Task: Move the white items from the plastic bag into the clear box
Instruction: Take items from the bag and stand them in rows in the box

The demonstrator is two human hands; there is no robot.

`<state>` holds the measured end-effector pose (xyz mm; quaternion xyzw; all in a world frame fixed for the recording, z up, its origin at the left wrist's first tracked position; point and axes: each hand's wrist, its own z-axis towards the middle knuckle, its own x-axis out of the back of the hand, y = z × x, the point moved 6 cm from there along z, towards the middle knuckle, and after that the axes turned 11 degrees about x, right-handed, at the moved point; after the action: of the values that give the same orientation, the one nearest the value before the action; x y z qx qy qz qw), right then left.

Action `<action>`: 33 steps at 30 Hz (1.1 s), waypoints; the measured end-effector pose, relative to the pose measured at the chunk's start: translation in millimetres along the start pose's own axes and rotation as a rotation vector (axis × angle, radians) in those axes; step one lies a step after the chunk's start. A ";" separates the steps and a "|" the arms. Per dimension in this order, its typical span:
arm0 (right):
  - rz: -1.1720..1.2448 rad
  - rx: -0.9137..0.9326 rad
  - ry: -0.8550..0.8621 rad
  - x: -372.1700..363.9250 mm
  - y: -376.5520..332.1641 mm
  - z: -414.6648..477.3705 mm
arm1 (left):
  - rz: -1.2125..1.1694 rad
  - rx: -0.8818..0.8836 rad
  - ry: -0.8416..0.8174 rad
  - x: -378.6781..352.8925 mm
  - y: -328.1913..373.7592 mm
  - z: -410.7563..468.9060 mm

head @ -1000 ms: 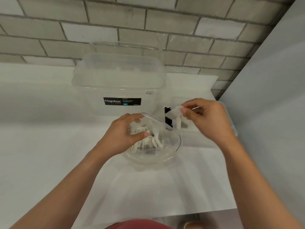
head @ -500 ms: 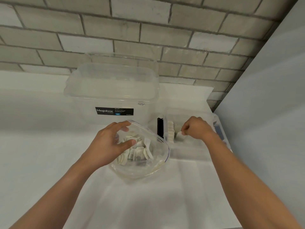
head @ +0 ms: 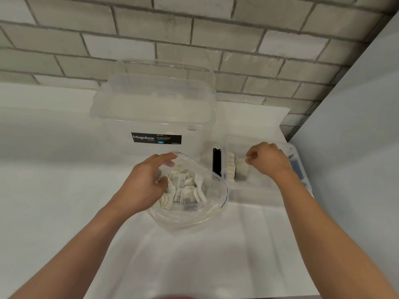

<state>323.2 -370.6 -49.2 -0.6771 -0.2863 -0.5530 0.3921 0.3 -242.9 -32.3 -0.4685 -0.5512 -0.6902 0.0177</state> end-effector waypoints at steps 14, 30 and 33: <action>0.297 0.361 -0.058 -38.7 -187.9 -98.3 | -0.008 -0.110 -0.051 -0.1 -1.4 -9.6; 0.198 0.021 0.040 -77.5 -202.4 -76.7 | -0.041 -0.130 -0.149 5.7 -11.8 -1.0; 0.181 0.081 0.190 -46.0 -202.9 -90.9 | -0.033 -0.100 -0.145 9.6 -16.5 5.0</action>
<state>98.6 -338.3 -43.2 -0.6284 -0.2079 -0.5648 0.4928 -10.9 -227.9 -38.4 -0.5084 -0.5236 -0.6813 -0.0570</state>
